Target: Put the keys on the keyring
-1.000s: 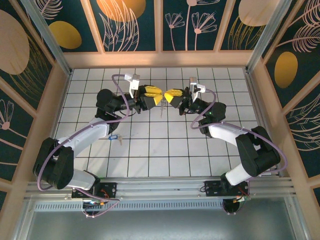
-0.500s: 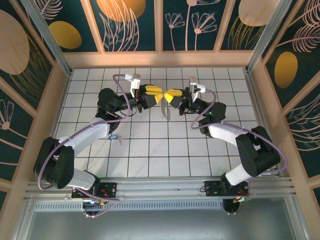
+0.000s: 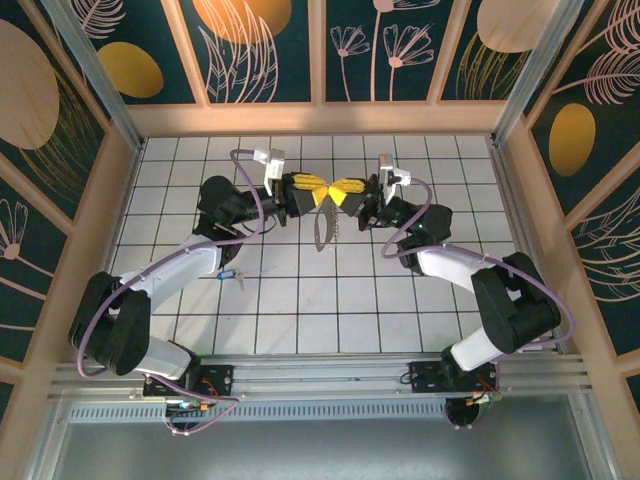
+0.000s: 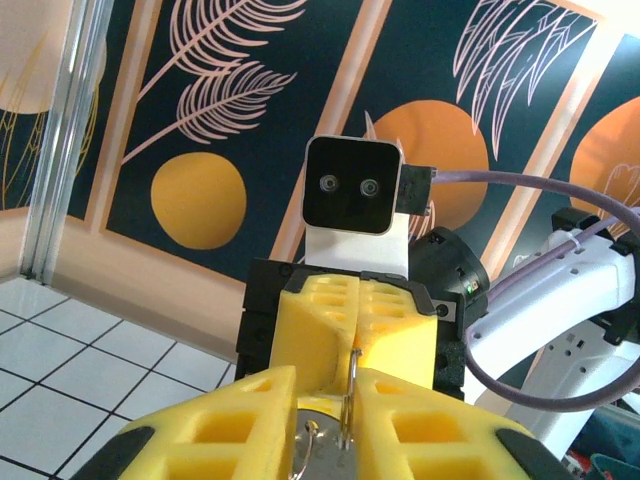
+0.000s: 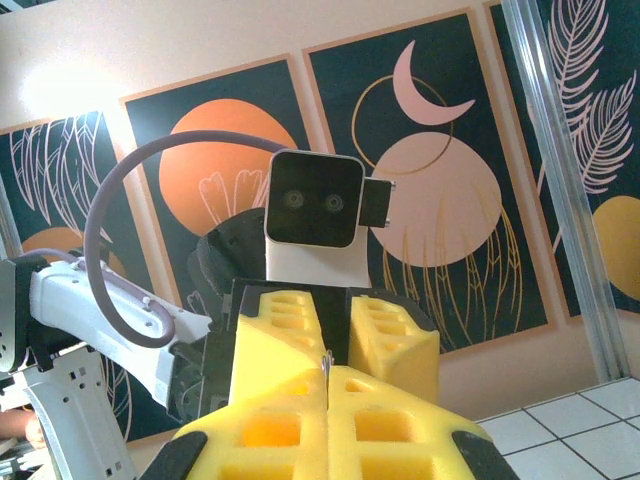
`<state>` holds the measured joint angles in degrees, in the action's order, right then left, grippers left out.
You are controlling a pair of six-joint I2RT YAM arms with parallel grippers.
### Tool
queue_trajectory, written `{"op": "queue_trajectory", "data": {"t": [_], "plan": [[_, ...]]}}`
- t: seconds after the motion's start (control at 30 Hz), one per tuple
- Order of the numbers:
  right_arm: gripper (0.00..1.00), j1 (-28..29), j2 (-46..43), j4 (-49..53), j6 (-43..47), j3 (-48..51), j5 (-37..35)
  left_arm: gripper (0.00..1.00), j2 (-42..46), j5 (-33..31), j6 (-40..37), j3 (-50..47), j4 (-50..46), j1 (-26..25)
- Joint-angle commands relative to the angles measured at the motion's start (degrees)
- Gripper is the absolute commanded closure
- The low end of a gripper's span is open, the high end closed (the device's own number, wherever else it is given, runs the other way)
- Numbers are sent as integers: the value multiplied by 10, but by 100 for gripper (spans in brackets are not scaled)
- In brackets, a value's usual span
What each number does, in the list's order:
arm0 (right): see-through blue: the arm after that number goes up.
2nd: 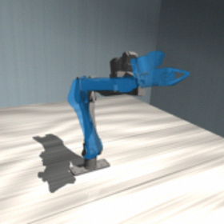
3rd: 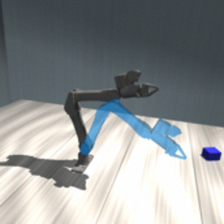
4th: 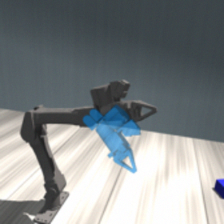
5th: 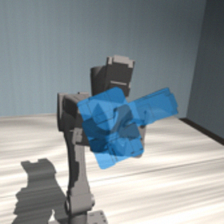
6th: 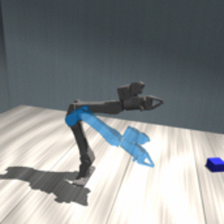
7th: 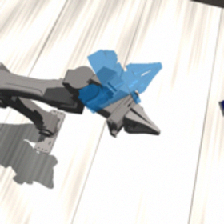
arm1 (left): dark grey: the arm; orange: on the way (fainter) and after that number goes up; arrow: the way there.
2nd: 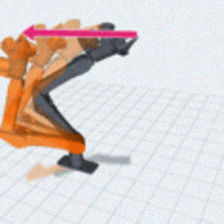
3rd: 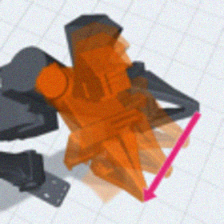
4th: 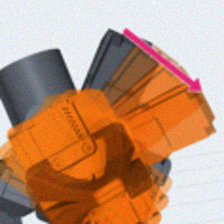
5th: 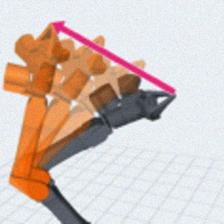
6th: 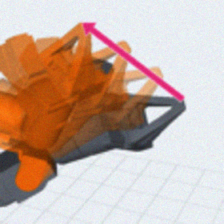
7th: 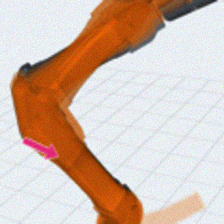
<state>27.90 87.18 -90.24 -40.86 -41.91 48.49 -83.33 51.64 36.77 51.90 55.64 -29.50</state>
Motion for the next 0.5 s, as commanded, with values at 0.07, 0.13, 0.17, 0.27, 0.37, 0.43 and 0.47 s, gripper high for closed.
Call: {"op": "queue_trajectory", "data": {"t": [0.07,0.13,0.17,0.27,0.37,0.43,0.47], "plan": [[100,5,-12,-47,7,-8,10,86,-3,2,-28,18,-20,-6],[100,5,-13,-45,9,-6,10,89,-2,-1,-29,18,-20,-7],[100,5,-14,-43,9,-5,10,91,-2,-3,-29,18,-21,-7],[100,2,-21,-30,14,-4,9,100,1,-10,-33,17,-25,-7],[69,-17,-46,-1,14,14,-7,100,8,-18,-47,18,-43,-7],[53,-37,-75,22,14,32,-19,100,13,-19,-61,20,-62,-6],[49,-48,-93,46,16,40,-23,100,16,-18,-69,22,-73,-7]]}}
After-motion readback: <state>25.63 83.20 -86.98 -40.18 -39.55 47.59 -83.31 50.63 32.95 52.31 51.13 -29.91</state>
